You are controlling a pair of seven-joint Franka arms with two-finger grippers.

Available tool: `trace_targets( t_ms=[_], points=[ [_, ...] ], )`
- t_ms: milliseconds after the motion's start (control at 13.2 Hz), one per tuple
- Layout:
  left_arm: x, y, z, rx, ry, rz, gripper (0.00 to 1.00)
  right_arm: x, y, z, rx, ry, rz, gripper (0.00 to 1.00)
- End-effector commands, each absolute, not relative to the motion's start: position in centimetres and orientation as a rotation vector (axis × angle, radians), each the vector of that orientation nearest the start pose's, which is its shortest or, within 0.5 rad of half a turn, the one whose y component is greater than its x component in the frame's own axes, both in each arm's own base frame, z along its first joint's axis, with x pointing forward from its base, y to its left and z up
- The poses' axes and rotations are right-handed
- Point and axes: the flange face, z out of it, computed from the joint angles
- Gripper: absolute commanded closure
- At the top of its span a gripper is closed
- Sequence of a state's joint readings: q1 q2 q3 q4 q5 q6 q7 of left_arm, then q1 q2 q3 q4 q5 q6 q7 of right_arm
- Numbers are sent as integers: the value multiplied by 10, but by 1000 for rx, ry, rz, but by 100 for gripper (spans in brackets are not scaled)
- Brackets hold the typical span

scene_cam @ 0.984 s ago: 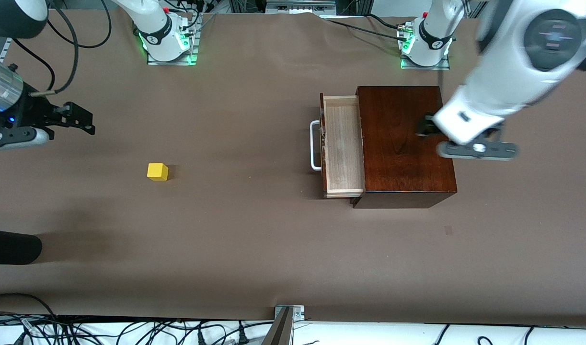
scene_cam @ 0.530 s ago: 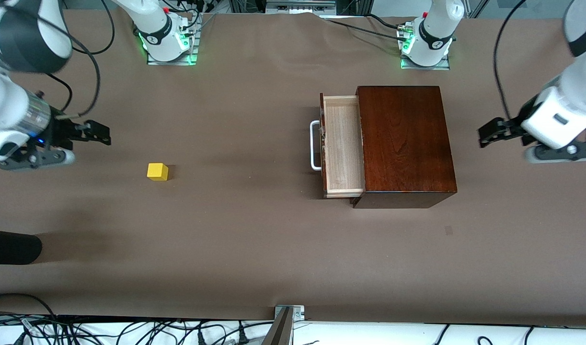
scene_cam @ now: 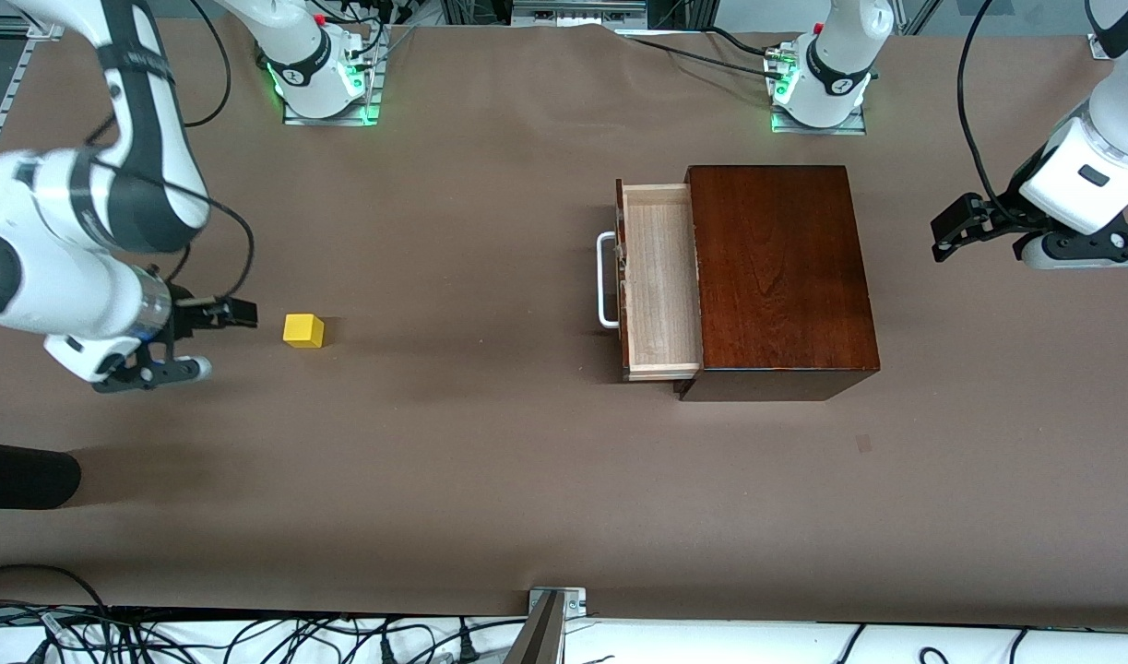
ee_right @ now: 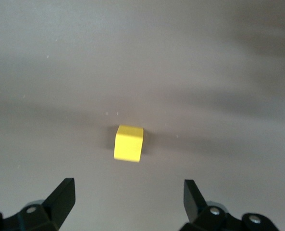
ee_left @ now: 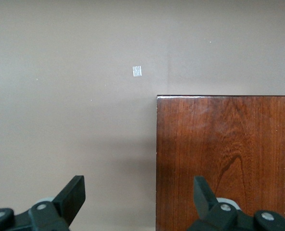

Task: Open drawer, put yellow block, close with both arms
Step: 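Lower the right gripper onto the yellow cube and grasp it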

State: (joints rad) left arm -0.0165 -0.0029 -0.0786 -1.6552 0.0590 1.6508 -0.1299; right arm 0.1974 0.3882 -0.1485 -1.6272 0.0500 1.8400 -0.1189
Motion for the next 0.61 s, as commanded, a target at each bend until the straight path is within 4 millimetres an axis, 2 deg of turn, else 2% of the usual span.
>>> trace_targets(
  t_ms=[0,227,530],
  points=[
    [549,-37,596,-3096,-32,-13,0,637,46,350,-3111,-225,198,0],
    [549,-32,595,-3101,-21,0,0,625,49,305,-3109,-168,121,0],
    [549,-27,591,-3099,-31,48,0,601,62,265,-3114,-115,102,0]
  ],
)
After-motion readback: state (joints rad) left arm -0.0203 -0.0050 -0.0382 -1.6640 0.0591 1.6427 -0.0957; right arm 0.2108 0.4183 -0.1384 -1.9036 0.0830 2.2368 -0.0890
